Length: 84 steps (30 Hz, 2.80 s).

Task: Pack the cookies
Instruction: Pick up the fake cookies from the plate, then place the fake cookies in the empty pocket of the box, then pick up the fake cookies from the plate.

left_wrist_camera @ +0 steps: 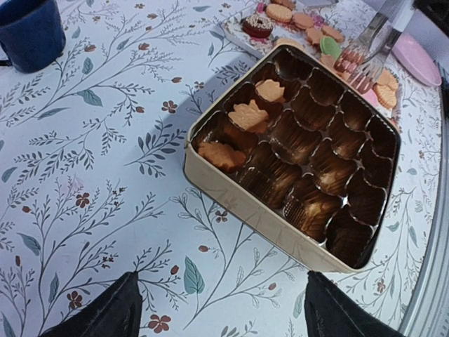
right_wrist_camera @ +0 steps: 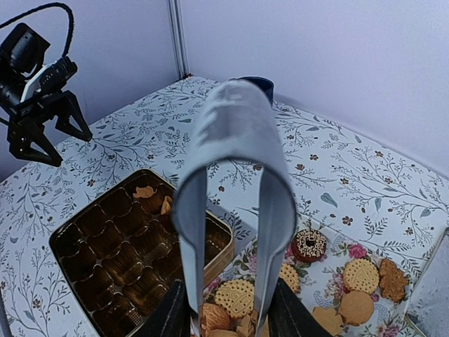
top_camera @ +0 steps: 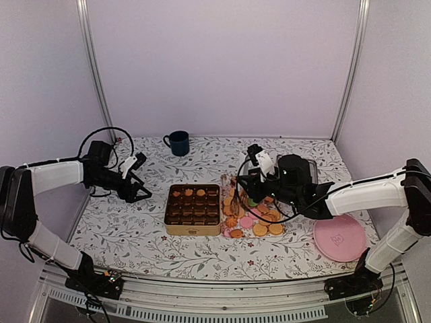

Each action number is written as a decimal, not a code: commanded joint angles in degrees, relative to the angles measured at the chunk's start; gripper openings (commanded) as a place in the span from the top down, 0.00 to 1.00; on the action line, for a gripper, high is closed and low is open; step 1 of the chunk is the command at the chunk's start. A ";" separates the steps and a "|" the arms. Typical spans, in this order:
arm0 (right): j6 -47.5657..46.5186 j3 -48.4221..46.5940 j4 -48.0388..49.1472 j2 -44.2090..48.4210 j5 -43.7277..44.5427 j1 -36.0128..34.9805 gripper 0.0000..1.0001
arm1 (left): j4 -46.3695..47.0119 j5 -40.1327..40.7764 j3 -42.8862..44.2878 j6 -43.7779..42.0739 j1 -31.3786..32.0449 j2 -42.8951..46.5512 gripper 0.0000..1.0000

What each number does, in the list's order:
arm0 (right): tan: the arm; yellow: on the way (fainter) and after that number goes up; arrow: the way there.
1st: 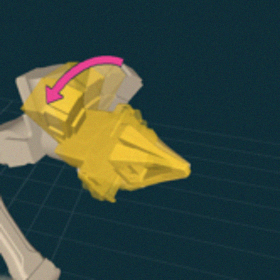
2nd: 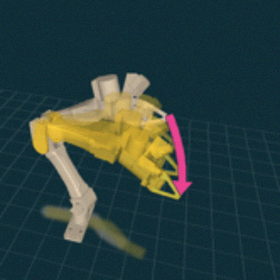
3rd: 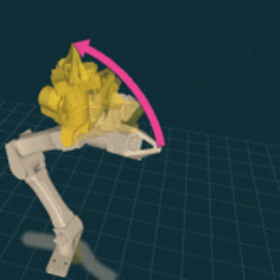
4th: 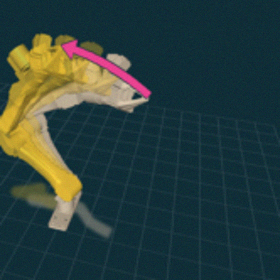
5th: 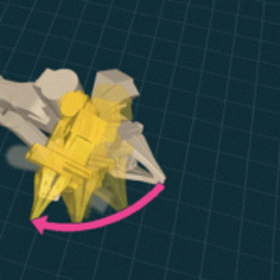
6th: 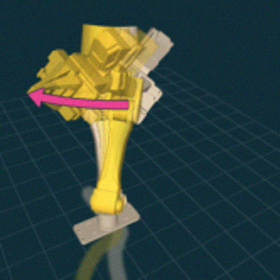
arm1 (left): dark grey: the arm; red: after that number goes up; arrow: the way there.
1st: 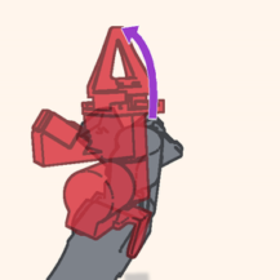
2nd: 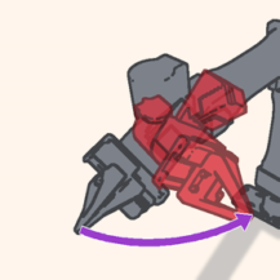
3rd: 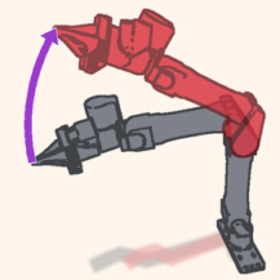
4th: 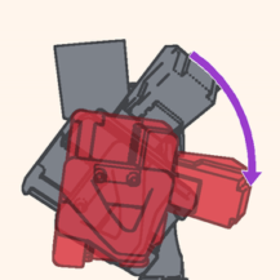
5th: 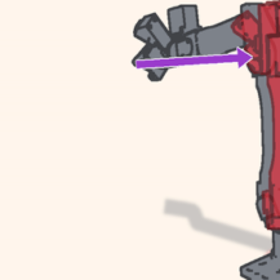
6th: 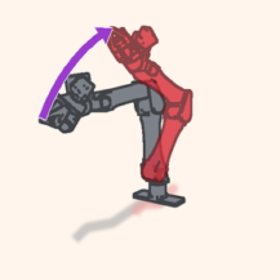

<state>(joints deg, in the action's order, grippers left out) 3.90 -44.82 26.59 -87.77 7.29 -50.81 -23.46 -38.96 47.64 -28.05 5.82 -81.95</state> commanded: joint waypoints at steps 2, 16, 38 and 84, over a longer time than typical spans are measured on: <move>1.31 0.56 2.60 -0.20 -0.48 0.38 0.65 | -0.44 -0.59 1.15 -0.69 -0.51 1.37 0.20; 1.72 -0.76 0.04 6.94 -1.80 0.36 0.96 | -0.40 -0.20 1.01 -0.78 -0.48 1.59 0.20; -9.56 -29.33 -5.76 -12.19 -5.16 0.44 0.96 | -0.27 0.04 0.53 -0.88 -0.47 2.35 0.20; -4.41 -6.33 -12.40 10.66 -0.19 0.51 0.64 | -0.72 -0.12 1.23 -1.04 -0.51 2.19 0.20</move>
<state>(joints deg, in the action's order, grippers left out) -3.81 -56.31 15.81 -83.40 4.91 -50.54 -23.51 -38.54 47.64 -28.86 5.80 -80.58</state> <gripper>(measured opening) 0.359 0.802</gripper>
